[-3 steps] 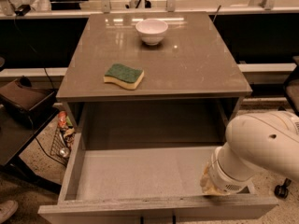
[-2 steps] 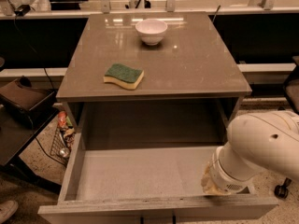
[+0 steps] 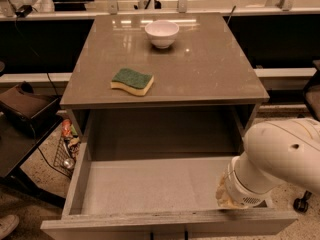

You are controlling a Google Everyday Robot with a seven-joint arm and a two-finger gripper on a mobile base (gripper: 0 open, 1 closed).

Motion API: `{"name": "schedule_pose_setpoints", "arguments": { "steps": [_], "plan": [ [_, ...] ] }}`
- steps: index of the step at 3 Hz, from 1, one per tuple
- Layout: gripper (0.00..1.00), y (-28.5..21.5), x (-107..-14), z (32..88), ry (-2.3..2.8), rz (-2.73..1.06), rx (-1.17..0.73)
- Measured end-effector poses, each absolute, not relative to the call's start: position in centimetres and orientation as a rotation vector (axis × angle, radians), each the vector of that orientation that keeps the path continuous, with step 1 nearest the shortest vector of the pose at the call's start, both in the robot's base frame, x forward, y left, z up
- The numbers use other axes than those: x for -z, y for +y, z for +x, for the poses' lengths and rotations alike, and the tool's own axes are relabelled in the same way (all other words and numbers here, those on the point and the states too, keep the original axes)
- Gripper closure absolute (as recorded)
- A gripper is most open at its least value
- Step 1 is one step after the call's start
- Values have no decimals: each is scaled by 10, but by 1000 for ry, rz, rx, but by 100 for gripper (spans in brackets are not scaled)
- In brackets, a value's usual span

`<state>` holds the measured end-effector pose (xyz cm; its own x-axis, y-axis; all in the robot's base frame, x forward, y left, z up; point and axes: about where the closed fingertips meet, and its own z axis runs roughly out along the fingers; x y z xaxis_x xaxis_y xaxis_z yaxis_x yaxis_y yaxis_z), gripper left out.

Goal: Open top drawer

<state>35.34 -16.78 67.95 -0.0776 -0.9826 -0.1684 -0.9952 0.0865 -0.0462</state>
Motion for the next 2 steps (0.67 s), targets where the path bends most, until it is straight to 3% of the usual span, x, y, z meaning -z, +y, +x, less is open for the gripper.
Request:
{"name": "schedule_pose_setpoints", "arguments": {
  "steps": [1,2],
  "plan": [
    [13,-168,-681,353,2194,-2020,-116],
    [0,-168,-681,353,2194,-2020,-112]
  ]
}}
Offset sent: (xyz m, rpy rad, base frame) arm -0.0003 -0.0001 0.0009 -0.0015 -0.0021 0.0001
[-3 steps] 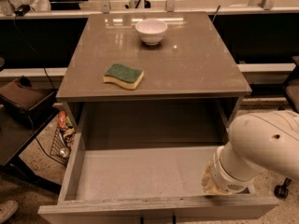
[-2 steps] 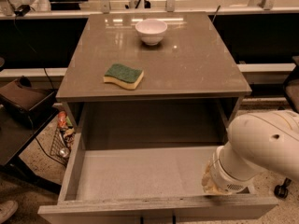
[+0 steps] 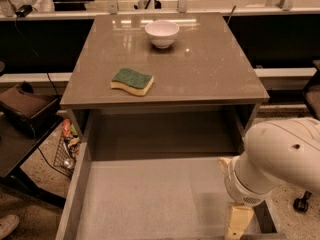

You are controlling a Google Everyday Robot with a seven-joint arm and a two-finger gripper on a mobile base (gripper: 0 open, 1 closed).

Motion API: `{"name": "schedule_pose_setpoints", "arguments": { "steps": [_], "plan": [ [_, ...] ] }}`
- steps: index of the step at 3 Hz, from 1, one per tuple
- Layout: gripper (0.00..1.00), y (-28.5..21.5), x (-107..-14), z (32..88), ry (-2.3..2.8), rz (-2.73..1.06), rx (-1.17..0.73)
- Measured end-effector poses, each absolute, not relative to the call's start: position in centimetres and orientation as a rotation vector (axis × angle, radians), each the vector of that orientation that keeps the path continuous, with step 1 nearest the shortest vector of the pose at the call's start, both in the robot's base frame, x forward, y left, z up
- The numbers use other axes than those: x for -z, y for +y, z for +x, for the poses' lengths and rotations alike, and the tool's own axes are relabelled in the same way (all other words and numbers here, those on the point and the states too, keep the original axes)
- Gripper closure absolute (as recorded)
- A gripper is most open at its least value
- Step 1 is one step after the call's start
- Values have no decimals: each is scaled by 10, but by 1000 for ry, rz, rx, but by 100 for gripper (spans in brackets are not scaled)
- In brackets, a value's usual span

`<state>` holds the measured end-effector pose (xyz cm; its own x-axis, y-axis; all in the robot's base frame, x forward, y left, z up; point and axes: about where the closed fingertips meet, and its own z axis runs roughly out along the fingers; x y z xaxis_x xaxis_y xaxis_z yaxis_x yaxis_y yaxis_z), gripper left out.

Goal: Open top drawer

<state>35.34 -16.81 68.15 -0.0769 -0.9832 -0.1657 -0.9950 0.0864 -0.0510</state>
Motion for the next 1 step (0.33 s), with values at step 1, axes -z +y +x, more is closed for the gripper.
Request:
{"name": "schedule_pose_setpoints", "arguments": {
  "steps": [1],
  "plan": [
    [0,-168,-682,353,2194,-2020,-112]
  ]
}}
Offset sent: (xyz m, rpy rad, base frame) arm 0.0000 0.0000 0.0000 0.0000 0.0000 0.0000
